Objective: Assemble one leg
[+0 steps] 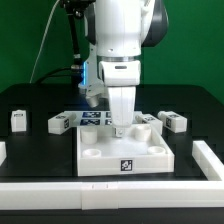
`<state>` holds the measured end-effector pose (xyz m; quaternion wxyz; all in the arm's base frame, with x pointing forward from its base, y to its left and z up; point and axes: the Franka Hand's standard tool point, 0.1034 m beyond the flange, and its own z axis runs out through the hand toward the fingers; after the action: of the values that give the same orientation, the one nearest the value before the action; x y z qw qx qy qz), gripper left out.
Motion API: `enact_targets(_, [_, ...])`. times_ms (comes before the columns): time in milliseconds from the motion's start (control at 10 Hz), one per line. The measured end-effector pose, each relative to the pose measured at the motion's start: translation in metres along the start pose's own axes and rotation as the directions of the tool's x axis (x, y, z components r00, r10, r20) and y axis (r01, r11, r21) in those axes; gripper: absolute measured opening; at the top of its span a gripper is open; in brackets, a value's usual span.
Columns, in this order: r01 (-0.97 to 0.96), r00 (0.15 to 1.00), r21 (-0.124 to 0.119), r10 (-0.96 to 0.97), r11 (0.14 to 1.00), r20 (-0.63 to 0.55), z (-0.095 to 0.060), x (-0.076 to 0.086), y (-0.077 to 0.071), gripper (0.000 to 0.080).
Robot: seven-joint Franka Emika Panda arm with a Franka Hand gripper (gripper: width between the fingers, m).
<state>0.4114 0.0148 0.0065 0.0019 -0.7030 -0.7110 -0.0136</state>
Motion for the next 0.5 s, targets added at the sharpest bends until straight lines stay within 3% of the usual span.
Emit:
enact_targets(100, [-0.002, 1.000, 0.001, 0.002, 1.000, 0.000, 0.0002, -0.0003, -0.0002, 0.0111])
enact_targets(200, [-0.002, 1.000, 0.001, 0.002, 1.000, 0.000, 0.0002, -0.0002, -0.0002, 0.0058])
enact_targets(500, [-0.002, 1.000, 0.001, 0.002, 1.000, 0.000, 0.0002, -0.0004, -0.0003, 0.0058])
